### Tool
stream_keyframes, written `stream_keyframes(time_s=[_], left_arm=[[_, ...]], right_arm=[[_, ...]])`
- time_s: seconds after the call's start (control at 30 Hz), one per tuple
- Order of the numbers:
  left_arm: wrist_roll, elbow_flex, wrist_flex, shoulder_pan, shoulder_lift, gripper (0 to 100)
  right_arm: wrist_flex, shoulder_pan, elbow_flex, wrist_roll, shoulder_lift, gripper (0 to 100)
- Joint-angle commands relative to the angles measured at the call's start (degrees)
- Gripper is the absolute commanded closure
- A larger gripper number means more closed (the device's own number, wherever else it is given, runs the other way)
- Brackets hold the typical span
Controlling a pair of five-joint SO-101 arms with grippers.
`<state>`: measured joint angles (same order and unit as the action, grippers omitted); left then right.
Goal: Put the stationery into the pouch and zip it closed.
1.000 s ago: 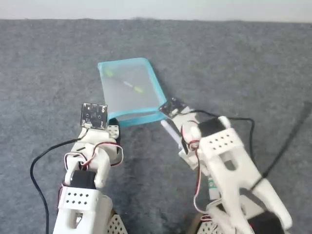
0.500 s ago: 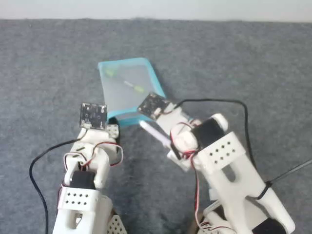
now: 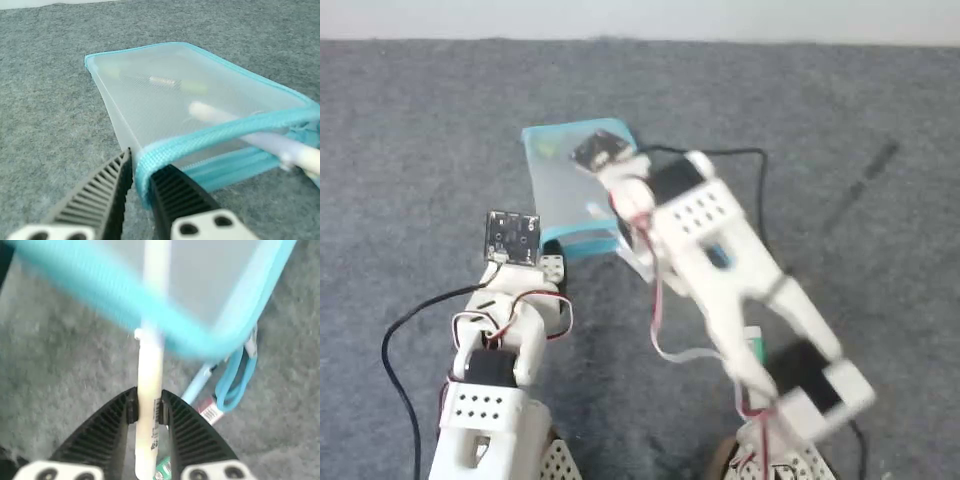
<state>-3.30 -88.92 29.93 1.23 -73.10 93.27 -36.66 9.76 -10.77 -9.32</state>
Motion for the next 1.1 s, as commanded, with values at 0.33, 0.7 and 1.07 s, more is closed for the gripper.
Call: stream_keyframes(time_s=[0.33,0.7,1.07], left_arm=[[2.9,-0.7,-1.8,-5.3,-1.0,99],[2.5,-0.5,-3.1,-1.5,-1.1,99],[2.5,-0.5,-3.9,-0.1,-1.1,99]], right_arm=[[9.4,-0.2,39.9,7.1,-21.4,81.5],[9.7,4.3,30.3,0.2,-9.5,81.6],[6.5,17.0,-6.5,-3.9,11.5,81.8]])
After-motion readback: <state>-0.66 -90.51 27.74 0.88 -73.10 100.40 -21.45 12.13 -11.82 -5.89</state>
